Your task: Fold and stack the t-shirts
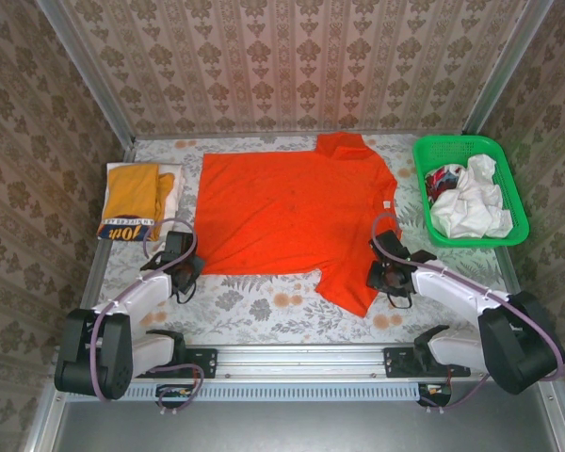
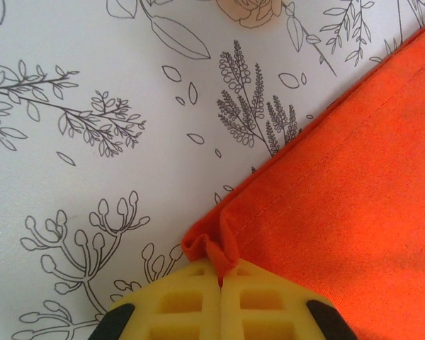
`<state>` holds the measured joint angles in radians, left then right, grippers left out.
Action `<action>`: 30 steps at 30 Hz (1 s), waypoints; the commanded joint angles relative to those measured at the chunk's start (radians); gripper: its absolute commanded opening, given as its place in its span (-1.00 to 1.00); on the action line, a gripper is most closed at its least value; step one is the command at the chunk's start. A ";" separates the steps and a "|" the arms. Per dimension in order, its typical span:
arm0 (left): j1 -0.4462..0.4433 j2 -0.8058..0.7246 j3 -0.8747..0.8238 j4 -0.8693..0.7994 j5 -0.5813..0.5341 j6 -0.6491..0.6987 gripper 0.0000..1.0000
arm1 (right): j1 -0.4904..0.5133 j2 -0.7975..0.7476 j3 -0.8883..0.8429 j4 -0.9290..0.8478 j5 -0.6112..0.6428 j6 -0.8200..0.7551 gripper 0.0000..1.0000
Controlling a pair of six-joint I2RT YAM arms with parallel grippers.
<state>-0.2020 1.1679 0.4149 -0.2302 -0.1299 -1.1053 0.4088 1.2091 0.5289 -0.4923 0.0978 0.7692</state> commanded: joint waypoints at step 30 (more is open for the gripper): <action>0.007 0.049 0.009 0.022 0.012 0.018 -1.00 | 0.013 0.146 0.109 -0.122 0.025 -0.053 -0.98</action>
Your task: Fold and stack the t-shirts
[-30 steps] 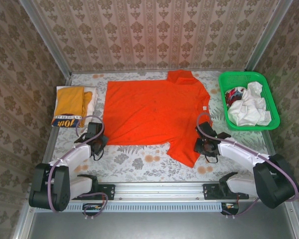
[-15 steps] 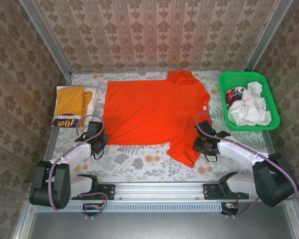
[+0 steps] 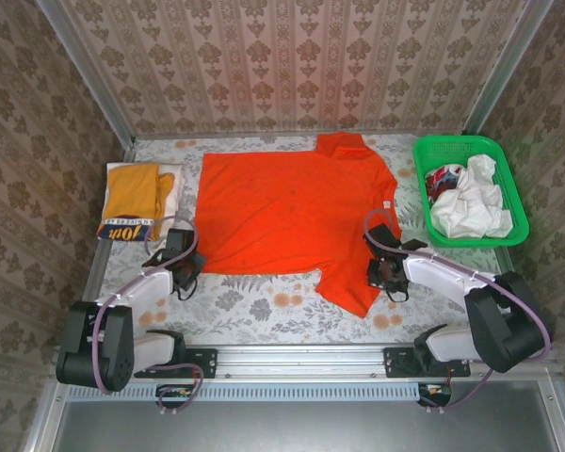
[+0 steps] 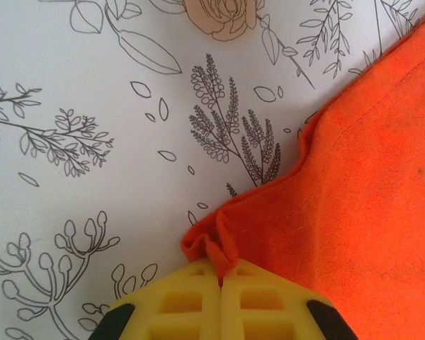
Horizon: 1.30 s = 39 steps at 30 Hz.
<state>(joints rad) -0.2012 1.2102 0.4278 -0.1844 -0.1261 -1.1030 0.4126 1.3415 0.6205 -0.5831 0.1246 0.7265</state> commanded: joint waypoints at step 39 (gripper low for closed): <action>-0.003 0.072 0.462 -0.223 0.034 0.245 -1.00 | -0.100 -0.330 0.255 -0.150 0.140 -0.036 -1.00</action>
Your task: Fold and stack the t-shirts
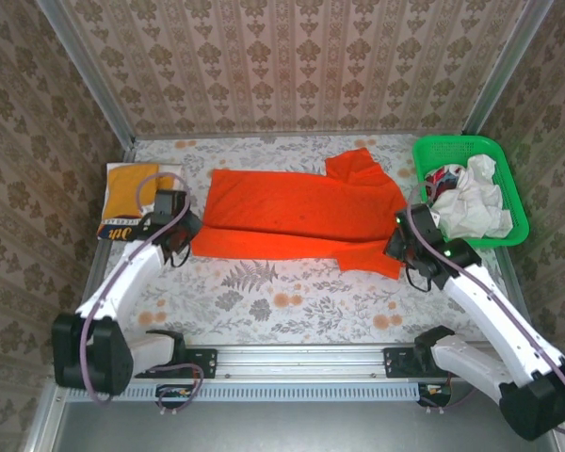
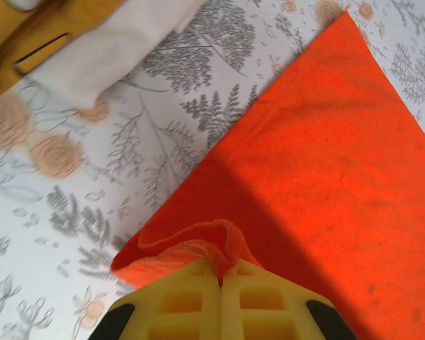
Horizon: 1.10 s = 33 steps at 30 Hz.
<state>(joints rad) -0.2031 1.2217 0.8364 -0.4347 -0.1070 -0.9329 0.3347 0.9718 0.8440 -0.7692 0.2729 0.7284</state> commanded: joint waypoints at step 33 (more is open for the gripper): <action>0.034 0.328 0.186 0.026 -0.039 0.169 -1.00 | -0.240 0.539 0.195 0.258 -0.124 -0.254 -1.00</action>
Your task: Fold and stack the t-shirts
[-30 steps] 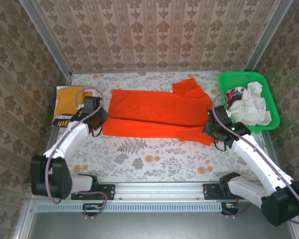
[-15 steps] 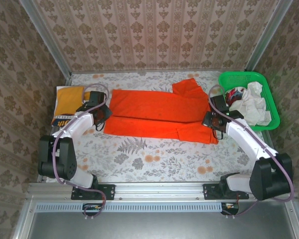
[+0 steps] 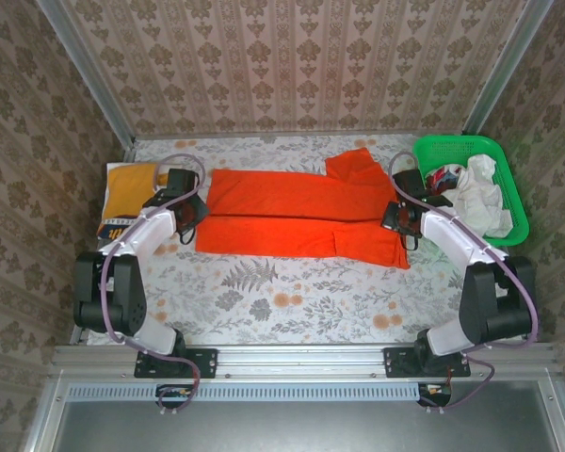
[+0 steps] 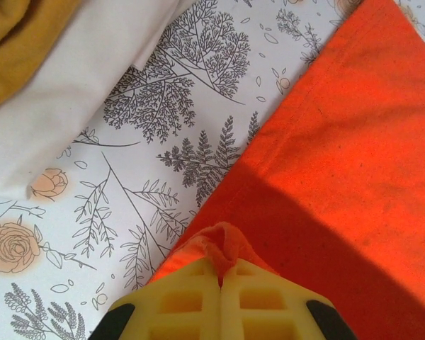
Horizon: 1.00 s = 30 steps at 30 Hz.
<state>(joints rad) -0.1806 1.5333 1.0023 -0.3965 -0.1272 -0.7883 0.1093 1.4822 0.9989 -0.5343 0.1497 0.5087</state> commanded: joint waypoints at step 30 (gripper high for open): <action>-0.051 -0.005 -0.024 0.086 0.043 0.048 1.00 | 0.067 -0.075 -0.052 0.090 0.004 -0.023 0.26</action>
<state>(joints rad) -0.1940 1.6035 1.0172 -0.3405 -0.0753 -0.7441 0.1345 1.4567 0.9901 -0.4549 0.1337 0.4702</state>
